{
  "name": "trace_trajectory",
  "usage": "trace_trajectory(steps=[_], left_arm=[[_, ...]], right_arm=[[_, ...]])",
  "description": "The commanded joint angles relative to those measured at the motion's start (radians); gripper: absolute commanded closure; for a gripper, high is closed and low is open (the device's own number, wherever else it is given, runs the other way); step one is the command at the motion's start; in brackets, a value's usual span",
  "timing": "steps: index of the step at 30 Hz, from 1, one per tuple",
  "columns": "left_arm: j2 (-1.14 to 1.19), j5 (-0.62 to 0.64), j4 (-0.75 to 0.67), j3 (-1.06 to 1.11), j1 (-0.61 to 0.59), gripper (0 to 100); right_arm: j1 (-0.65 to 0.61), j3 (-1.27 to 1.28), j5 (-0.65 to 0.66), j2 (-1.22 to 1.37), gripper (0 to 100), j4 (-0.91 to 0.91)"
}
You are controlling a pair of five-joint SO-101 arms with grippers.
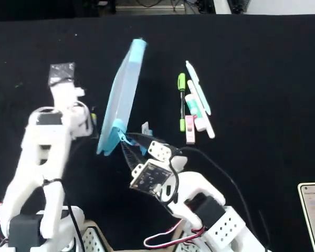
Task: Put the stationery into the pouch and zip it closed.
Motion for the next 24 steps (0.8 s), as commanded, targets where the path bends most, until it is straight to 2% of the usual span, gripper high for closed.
trace_trajectory(steps=[1, 5, 13, 20, 24], left_arm=[[-0.037, -0.141, 0.265, -0.213, -0.068, 81], [-0.026, -0.163, 0.287, -0.177, -0.044, 81], [-0.037, -0.161, 0.078, 0.082, 0.111, 81], [-0.037, 0.011, 0.028, 0.107, 0.240, 81], [-0.028, 0.060, -0.029, 0.113, 0.263, 81]], right_arm=[[-0.026, -0.007, -0.009, -0.025, 98.8, -0.031], [-0.084, -0.024, -0.009, -0.025, 98.8, -0.032], [-0.087, -0.070, -0.009, -0.025, 98.8, -0.032], [-0.087, -0.074, -0.008, -0.024, 98.8, -0.117], [-0.084, -0.050, -0.005, -0.024, 98.8, -0.074]])
